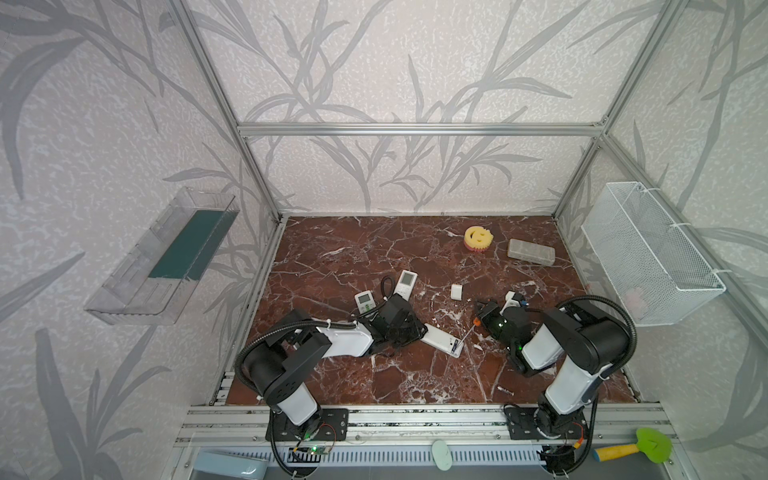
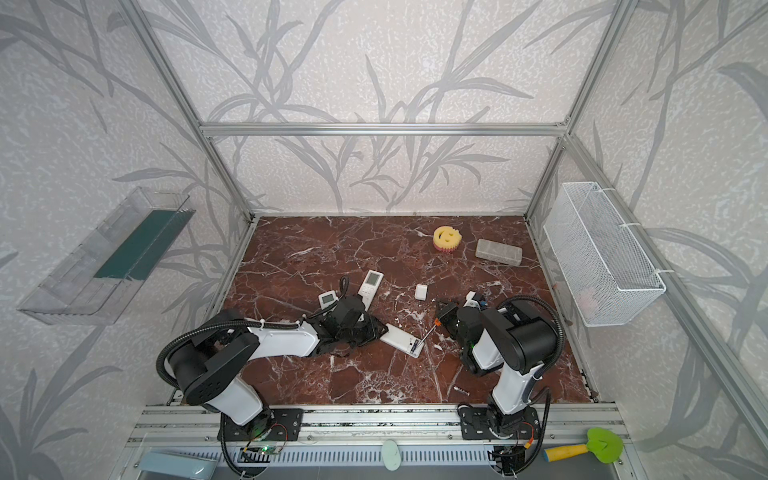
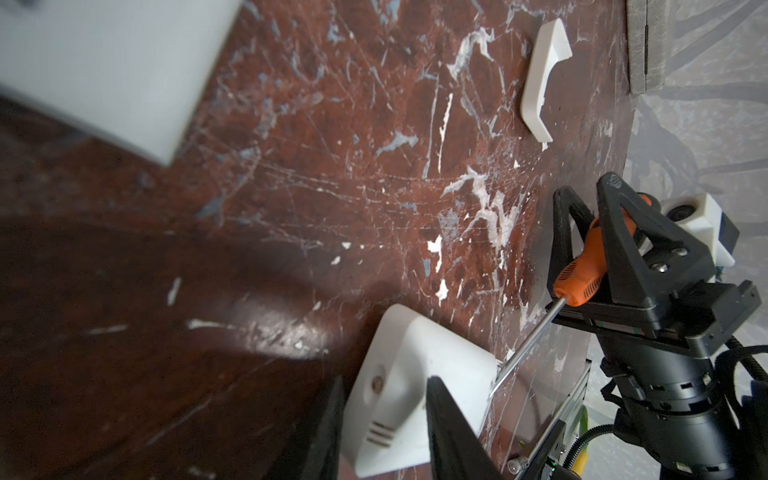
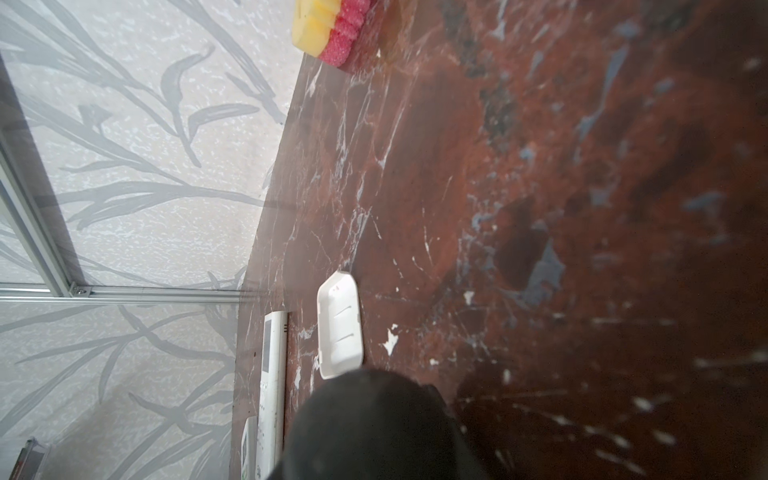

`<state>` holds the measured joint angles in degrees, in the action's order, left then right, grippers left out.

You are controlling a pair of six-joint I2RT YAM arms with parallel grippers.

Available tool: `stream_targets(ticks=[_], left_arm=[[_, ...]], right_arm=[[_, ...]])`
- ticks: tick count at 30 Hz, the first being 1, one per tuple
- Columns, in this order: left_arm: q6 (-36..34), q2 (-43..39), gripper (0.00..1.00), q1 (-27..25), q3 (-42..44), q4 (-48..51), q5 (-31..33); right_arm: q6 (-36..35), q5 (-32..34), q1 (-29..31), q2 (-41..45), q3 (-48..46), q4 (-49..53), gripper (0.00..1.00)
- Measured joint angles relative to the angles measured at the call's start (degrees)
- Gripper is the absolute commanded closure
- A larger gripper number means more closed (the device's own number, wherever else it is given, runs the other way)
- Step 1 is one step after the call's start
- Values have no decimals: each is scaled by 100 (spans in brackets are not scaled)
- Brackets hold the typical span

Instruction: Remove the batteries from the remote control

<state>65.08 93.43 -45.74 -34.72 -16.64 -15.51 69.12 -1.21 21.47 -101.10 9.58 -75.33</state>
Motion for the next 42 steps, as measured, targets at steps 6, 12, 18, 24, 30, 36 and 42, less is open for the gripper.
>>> stream_targets(ticks=[6, 12, 18, 24, 30, 36, 42], left_arm=[[225, -90, 64, -2, 173, -162, 2], [380, -122, 64, -2, 238, -243, 59], [479, -199, 65, 0, 328, -321, 175], [560, -199, 65, -2, 345, -363, 195], [667, -197, 65, -4, 404, -470, 219], [710, -197, 65, -22, 413, -494, 332], [713, -197, 66, 0, 413, -496, 525]], right_arm=[[31, 179, 149, 39, 15, -125, 100], [20, 446, 146, 114, 260, -144, 100], [-22, 612, 146, 87, 428, -149, 100], [-22, 822, 157, -66, 442, -151, 100], [-68, 1150, 269, -168, 442, -149, 100], [-114, 1596, 448, -179, 459, -166, 100], [-76, 2061, 584, -286, 664, -179, 100]])
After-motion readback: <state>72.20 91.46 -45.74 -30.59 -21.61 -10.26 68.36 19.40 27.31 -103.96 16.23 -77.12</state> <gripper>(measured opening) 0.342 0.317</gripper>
